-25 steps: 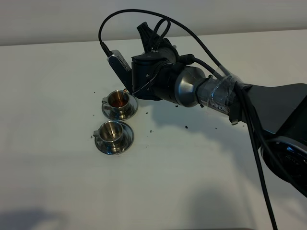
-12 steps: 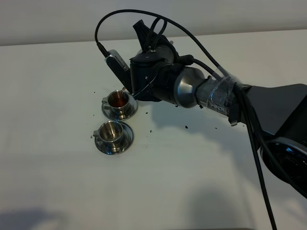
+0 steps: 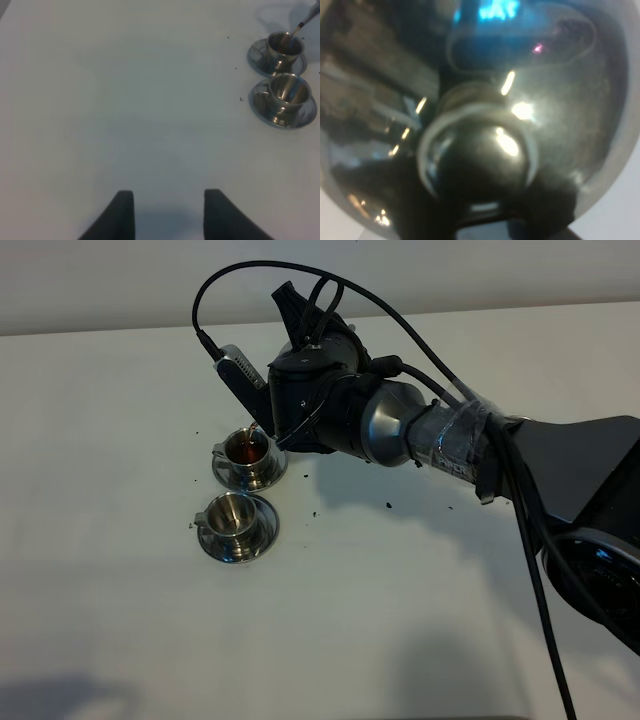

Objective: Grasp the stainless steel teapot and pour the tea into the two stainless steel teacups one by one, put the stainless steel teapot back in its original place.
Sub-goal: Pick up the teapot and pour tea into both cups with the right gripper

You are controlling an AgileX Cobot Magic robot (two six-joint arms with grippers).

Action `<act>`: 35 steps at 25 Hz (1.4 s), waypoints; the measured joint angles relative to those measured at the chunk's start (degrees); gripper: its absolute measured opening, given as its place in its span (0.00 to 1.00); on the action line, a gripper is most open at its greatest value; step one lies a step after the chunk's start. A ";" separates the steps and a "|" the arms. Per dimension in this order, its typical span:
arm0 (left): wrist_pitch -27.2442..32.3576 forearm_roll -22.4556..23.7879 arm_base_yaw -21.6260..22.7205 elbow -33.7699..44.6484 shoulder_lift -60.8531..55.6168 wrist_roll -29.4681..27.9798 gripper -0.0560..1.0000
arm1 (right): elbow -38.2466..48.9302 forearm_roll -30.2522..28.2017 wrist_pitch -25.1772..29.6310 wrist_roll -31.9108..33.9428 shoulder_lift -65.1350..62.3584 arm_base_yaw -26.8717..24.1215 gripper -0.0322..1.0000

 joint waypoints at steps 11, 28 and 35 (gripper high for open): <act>0.00 0.00 0.00 0.00 0.00 0.12 0.40 | 0.00 3.48 0.06 0.36 0.00 0.00 0.20; 0.00 0.00 0.00 0.00 0.00 0.12 0.40 | -2.47 21.94 7.55 14.21 0.00 0.00 0.20; 0.00 0.00 0.00 0.00 0.00 0.12 0.40 | -11.63 34.37 13.62 15.52 0.00 -1.94 0.20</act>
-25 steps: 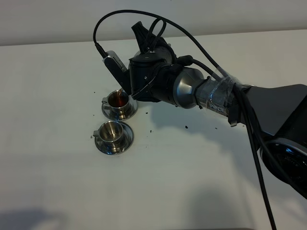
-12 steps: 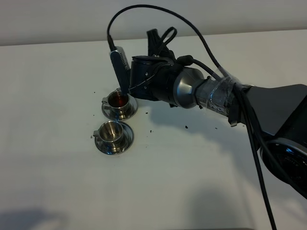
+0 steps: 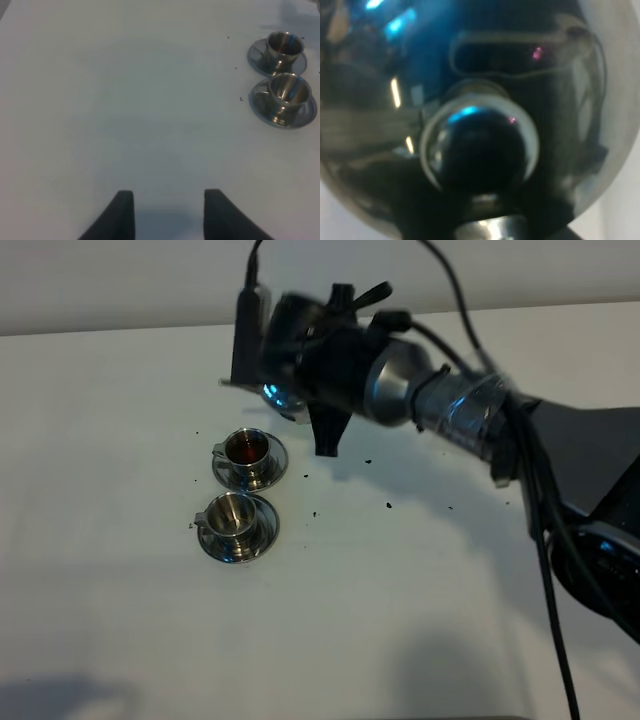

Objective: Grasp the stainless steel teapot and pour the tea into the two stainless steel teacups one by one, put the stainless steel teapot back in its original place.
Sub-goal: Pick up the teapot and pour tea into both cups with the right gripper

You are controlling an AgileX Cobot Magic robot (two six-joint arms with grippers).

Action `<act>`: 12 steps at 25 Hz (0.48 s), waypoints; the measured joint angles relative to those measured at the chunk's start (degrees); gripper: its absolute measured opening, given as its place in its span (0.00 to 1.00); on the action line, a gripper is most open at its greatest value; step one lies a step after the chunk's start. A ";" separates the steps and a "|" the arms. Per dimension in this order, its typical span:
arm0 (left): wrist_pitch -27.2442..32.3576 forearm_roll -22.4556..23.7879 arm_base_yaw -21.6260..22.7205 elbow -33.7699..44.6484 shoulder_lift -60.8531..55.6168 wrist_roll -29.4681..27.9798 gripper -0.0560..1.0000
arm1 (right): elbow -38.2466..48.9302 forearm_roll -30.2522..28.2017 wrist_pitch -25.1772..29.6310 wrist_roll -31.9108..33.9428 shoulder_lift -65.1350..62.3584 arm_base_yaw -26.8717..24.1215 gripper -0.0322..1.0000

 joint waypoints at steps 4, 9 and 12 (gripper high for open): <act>0.00 0.00 0.00 0.00 0.00 0.00 0.40 | -2.73 10.48 4.55 0.24 0.00 -3.33 0.20; 0.00 0.00 0.00 0.00 0.00 -0.06 0.40 | -2.90 21.65 8.48 0.14 -0.06 -6.98 0.20; 0.00 0.00 0.00 0.00 0.00 -0.11 0.40 | -2.90 26.27 9.57 -0.42 -0.45 -8.13 0.20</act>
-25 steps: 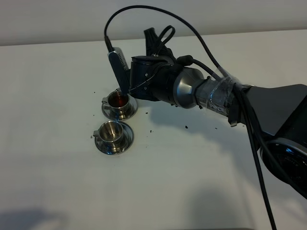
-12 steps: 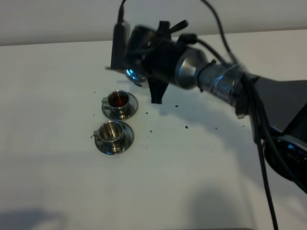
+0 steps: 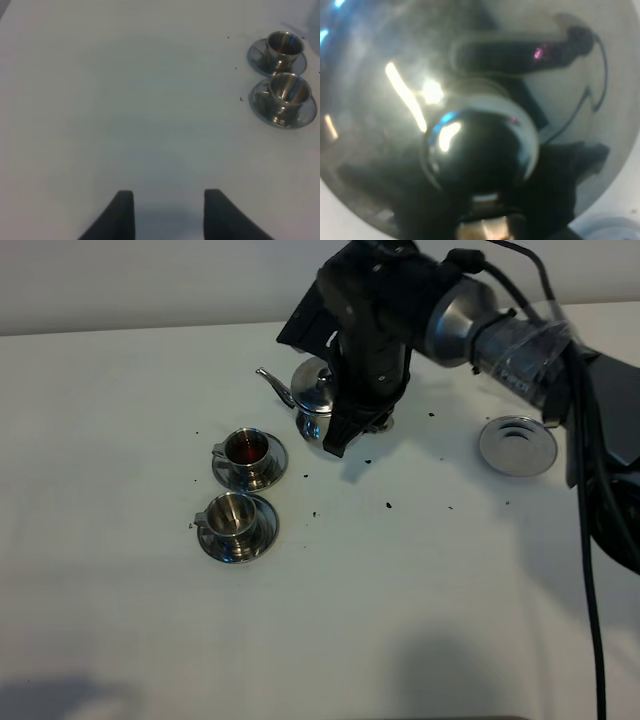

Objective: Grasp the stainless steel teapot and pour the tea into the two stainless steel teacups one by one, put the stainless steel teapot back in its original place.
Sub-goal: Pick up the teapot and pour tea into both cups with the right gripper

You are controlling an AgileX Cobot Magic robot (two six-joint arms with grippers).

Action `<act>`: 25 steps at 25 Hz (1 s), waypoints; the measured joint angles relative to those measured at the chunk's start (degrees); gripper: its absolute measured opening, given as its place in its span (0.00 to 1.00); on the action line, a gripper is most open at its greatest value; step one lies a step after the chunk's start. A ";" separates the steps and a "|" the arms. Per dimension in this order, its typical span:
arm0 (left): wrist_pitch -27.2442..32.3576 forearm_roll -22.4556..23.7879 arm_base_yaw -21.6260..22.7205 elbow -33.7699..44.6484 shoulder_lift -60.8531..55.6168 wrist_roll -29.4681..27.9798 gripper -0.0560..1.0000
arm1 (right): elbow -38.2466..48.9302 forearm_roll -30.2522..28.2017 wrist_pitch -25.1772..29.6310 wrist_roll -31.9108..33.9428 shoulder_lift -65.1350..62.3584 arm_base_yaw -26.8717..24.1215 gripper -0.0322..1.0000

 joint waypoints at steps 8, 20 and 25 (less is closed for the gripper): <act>0.00 0.00 0.00 0.00 0.00 0.00 0.40 | 0.71 1.39 0.21 -1.35 -2.67 -0.19 0.20; 0.00 0.00 0.00 0.00 0.00 0.00 0.40 | 27.82 -0.06 -8.16 1.59 -20.05 1.84 0.20; 0.00 0.00 0.00 0.00 0.00 0.00 0.40 | 36.06 -6.24 -13.35 3.07 -22.25 6.05 0.20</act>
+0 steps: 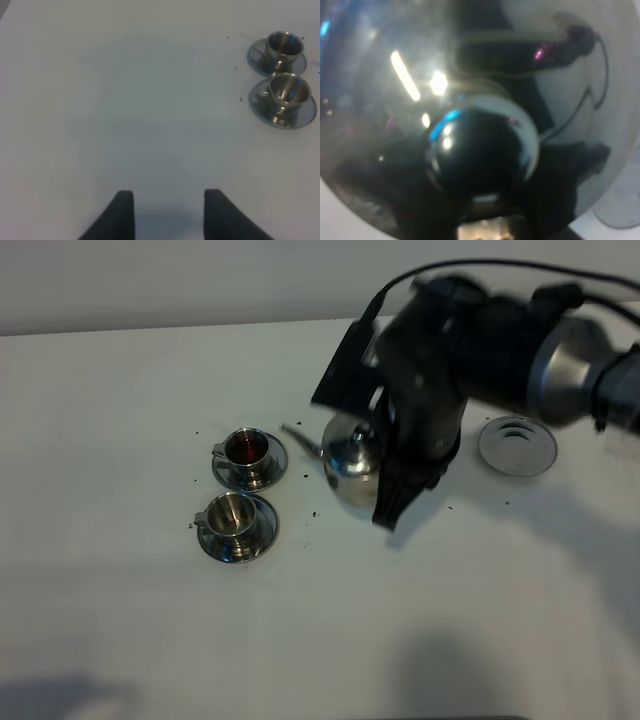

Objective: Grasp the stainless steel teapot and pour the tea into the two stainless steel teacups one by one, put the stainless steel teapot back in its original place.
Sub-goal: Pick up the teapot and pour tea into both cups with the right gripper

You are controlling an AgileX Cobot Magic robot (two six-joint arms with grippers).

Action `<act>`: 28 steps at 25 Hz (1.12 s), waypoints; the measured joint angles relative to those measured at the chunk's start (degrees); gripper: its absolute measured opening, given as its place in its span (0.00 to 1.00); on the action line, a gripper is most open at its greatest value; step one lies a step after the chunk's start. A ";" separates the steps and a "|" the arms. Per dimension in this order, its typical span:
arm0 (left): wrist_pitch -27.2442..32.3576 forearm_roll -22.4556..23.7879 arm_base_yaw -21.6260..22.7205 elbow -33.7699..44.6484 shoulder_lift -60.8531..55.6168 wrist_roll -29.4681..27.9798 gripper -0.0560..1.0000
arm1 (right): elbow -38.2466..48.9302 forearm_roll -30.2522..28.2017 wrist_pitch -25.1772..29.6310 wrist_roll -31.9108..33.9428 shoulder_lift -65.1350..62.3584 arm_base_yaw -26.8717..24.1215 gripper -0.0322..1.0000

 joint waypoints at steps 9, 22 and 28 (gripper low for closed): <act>0.00 0.00 0.00 0.00 0.00 0.00 0.40 | 2.96 -11.46 -9.47 0.01 2.57 6.13 0.20; 0.00 0.00 0.00 0.00 0.00 0.10 0.40 | 3.13 -30.82 -9.54 -0.02 6.69 10.29 0.20; 0.00 0.00 0.00 0.00 0.00 0.10 0.40 | 1.93 -33.73 -9.32 -0.02 9.69 10.29 0.20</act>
